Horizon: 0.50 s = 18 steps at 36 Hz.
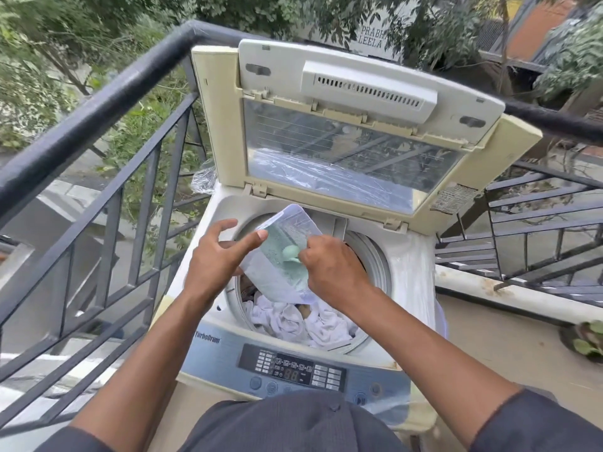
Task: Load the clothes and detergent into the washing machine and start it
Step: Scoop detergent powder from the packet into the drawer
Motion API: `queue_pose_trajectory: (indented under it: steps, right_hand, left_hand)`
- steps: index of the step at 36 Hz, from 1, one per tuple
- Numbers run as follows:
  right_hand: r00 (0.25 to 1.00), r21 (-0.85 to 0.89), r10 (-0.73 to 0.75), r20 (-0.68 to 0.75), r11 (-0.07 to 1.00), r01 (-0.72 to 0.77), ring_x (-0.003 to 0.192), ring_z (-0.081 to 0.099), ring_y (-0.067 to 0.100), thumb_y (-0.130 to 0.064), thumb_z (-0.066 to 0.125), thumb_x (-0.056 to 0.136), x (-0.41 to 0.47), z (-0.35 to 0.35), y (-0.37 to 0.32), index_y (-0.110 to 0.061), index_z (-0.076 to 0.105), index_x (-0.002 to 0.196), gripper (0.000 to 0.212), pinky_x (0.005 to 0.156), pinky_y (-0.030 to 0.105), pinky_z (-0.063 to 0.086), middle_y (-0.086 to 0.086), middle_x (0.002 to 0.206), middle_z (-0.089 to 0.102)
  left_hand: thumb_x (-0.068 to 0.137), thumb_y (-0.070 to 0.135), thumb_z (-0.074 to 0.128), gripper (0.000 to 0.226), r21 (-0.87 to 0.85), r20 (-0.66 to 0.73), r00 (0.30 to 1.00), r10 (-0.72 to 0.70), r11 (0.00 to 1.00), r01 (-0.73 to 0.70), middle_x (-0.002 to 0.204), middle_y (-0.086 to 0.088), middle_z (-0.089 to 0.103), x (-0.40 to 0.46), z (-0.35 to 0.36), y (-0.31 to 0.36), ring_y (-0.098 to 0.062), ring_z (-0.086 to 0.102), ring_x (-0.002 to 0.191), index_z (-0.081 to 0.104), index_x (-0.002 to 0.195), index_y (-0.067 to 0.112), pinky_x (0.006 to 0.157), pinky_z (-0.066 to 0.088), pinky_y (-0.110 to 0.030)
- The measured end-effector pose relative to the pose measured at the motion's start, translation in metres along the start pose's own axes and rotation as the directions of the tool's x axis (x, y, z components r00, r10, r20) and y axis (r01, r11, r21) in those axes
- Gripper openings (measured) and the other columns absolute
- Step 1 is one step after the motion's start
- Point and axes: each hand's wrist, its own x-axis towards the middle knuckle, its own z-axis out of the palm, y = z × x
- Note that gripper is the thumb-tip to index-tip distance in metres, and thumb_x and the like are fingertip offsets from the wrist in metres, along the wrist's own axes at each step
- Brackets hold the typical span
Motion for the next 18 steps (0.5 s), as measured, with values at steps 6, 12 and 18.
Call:
queue_pose_trajectory:
  steps: [6,12,18]
  right_hand:
    - [0.990,0.107,0.137,-0.042,0.985,-0.132,0.076,0.066,0.031,-0.002,0.060,0.082,0.000,0.000,0.008,-0.012,0.073,0.094,0.020,0.055,0.031,0.046,0.005,0.081,0.067]
    - [0.986,0.010,0.098,-0.136,0.995,-0.097,0.063,0.061,0.032,0.012,0.056,0.076,-0.001,-0.001,0.005,-0.008,0.067,0.082,0.023,0.050,0.031,0.036,0.008,0.068,0.060]
    - [0.989,0.140,0.139,-0.052,0.982,-0.131,0.075,0.066,0.031,0.007,0.056,0.077,-0.003,0.014,0.009,-0.010,0.074,0.090,0.028,0.065,0.037,0.057,0.006,0.078,0.068]
  left_hand:
    - [0.039,0.093,0.082,0.107,0.028,0.002,1.000,0.027,0.999,-0.027,0.110,-0.002,0.079,0.002,0.000,0.000,-0.015,0.076,0.106,0.061,0.131,0.043,0.086,0.067,-0.048]
    - [0.040,0.093,0.082,0.105,0.023,0.007,0.999,0.035,0.999,-0.036,0.117,-0.005,0.076,0.002,0.004,0.001,-0.014,0.075,0.108,0.062,0.131,0.046,0.094,0.064,-0.050]
    - [0.042,0.092,0.083,0.095,0.041,-0.037,0.999,0.032,0.999,-0.030,0.115,-0.001,0.078,0.005,0.003,0.000,-0.016,0.073,0.114,0.064,0.125,0.050,0.101,0.059,-0.055]
